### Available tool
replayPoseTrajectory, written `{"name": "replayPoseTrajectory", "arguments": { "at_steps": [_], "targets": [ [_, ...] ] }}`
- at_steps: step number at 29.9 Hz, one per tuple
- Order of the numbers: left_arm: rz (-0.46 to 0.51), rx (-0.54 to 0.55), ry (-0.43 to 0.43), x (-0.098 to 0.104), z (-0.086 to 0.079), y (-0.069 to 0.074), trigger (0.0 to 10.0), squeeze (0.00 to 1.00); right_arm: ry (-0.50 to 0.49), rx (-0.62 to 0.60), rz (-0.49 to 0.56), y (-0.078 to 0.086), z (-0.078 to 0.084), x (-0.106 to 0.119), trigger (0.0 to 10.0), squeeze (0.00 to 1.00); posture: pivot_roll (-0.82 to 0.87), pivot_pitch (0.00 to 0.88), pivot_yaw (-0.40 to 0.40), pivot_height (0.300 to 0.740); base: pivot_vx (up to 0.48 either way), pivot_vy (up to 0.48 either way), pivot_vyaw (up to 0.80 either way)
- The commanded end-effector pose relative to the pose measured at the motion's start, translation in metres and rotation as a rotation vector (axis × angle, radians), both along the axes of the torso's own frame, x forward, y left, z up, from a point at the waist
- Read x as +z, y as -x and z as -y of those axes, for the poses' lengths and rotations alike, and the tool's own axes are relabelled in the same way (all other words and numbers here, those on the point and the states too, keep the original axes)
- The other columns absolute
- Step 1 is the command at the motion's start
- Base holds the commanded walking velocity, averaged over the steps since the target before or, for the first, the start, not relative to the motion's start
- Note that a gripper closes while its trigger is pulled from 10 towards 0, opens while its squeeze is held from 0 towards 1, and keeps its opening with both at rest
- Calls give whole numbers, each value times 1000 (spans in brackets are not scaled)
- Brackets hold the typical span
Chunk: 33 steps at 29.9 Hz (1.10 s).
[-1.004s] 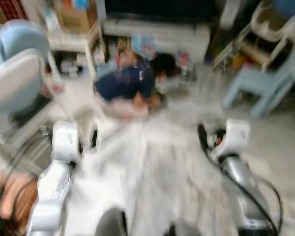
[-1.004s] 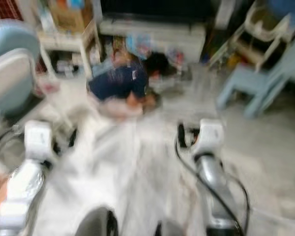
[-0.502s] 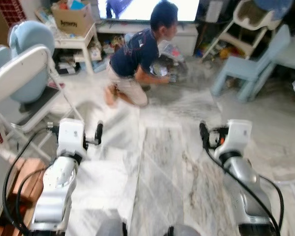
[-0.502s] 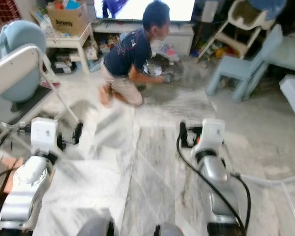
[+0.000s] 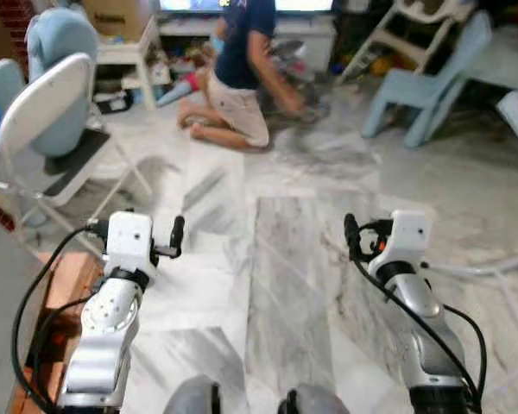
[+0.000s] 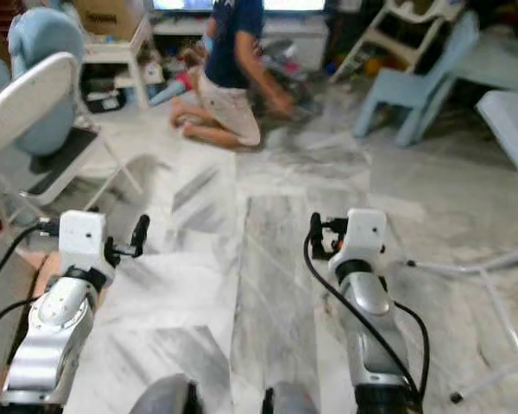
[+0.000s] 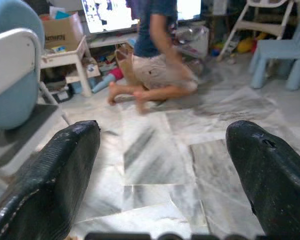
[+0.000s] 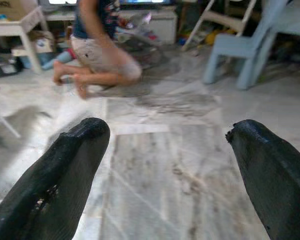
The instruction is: Restocking fridge
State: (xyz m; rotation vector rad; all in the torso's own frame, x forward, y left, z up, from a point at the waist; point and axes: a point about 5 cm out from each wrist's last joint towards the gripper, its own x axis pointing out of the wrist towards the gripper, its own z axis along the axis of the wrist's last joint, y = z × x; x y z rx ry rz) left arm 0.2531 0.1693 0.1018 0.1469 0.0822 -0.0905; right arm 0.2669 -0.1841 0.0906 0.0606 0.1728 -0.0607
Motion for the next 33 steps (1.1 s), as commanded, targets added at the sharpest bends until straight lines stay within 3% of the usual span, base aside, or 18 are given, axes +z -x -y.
{"name": "replayPoseTrajectory", "arguments": {
  "at_steps": [1,15,19,23,24,33],
  "targets": [
    [-3,27,-10,-1,-6,3,10000,0,-15,33,15,-3,-8,3,10000,0,-16,27,-34,740,-345,337,0],
    [-1,73,35,-3,-13,6,10000,0,-27,77,23,-1,-9,4,10000,0,-11,23,-44,740,-340,342,0],
    [12,100,33,-3,-17,7,10000,0,16,131,139,3,-12,15,10000,0,-11,25,-44,740,-337,345,0],
    [36,120,18,-3,-20,8,10000,0,152,169,227,6,-14,23,10000,0,-11,22,-41,740,-308,371,0],
    [39,144,37,-5,-23,8,10000,0,159,193,289,8,-18,26,10000,0,-13,22,-39,740,-277,394,0],
    [130,124,4,9,-29,-4,10000,0,186,182,293,8,-21,13,10000,0,4,12,-27,740,-127,169,0]
  ]
}}
